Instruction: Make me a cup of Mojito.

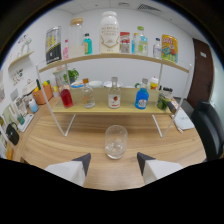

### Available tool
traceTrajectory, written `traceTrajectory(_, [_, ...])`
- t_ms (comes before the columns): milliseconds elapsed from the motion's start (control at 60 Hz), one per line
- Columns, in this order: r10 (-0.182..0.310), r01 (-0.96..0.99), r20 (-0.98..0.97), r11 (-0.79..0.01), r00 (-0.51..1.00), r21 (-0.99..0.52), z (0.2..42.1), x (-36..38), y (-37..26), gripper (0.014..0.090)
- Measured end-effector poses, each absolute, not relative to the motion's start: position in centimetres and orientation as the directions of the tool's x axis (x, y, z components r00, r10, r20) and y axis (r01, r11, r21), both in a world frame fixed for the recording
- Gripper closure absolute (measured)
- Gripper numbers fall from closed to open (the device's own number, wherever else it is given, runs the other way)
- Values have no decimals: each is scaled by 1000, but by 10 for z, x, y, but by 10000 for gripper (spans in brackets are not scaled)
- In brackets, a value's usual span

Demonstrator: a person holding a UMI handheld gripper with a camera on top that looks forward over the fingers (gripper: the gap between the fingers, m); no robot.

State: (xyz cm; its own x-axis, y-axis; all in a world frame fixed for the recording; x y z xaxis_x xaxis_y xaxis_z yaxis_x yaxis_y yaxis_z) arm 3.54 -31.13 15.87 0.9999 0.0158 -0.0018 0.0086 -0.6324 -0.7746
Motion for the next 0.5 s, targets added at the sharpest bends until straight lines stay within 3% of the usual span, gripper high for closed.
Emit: traceTrajectory(500, [-19, 7, 25, -656, 1000, -754, 146, 77, -350, 185])
